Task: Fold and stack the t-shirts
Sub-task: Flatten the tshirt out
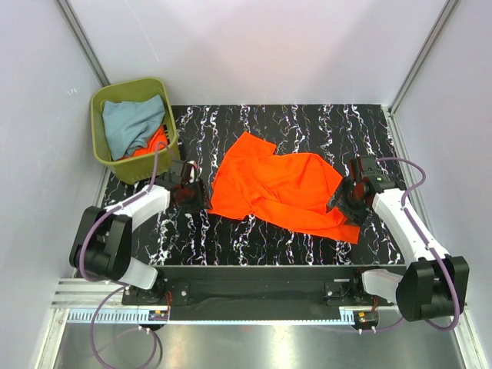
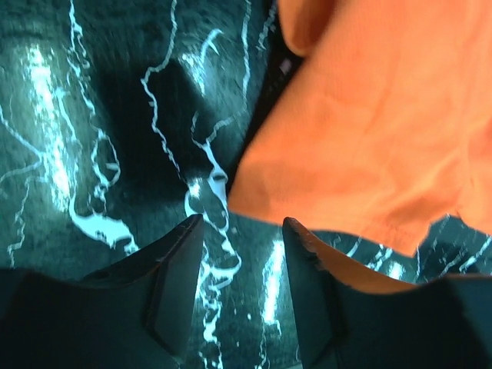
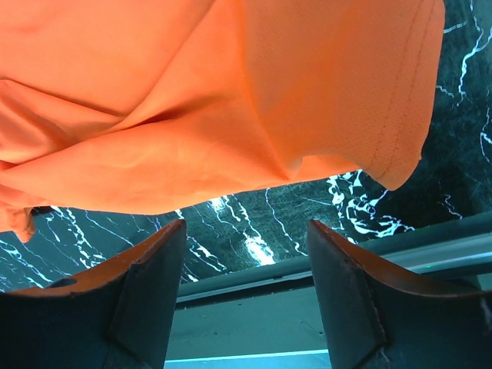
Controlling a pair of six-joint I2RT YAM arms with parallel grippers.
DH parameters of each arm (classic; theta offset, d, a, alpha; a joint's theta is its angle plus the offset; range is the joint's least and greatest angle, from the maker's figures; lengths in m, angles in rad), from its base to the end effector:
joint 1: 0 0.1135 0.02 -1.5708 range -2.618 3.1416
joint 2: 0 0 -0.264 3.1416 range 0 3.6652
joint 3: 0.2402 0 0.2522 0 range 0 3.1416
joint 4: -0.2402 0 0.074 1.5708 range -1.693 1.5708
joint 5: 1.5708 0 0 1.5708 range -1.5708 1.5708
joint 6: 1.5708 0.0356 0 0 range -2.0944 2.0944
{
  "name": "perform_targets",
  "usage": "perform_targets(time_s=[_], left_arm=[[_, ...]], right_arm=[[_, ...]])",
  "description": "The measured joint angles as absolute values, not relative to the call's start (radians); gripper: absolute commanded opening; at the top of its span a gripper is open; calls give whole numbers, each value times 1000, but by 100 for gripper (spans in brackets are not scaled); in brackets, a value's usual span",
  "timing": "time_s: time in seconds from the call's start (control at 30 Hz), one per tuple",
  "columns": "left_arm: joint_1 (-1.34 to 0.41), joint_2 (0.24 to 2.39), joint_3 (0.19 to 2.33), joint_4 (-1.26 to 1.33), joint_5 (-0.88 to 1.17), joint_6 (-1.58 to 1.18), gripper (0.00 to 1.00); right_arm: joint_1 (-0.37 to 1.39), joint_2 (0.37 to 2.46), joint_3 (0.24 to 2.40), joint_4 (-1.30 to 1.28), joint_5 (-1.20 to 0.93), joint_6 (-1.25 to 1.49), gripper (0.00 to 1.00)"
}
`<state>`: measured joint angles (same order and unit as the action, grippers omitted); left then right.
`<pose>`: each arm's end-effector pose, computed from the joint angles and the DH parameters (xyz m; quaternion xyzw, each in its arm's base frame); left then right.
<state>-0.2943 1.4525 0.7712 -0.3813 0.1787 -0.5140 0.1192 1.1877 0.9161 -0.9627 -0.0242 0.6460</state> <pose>0.2565 -0.0844 0.1727 -0.0834 0.9607 -0.1779 0.1962 0.2080 0.0258 0.2470 0.2547 0.9523 0.0736 0.1509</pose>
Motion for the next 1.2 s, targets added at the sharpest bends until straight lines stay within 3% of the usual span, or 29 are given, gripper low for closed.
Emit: perform_targets(time_s=[0.2, 0.23, 0.3, 0.57, 0.8, 1.2], left_arm=[[-288, 1530, 772, -315, 188, -526, 49], [-287, 1536, 772, -303, 191, -530, 42], [-287, 1550, 772, -280, 199, -535, 40], [-285, 1584, 775, -231, 232, -549, 0], [-286, 1516, 762, -294, 236, -528, 0], [-325, 1138, 832, -535, 233, -388, 0]], right_arm=[[116, 1191, 893, -954, -25, 657, 73], [115, 1195, 892, -953, -26, 658, 73], [115, 1205, 892, -943, -29, 661, 73], [115, 1213, 892, -909, -47, 672, 73], [114, 1201, 859, -903, -59, 690, 73], [99, 1138, 829, -923, -36, 781, 68]])
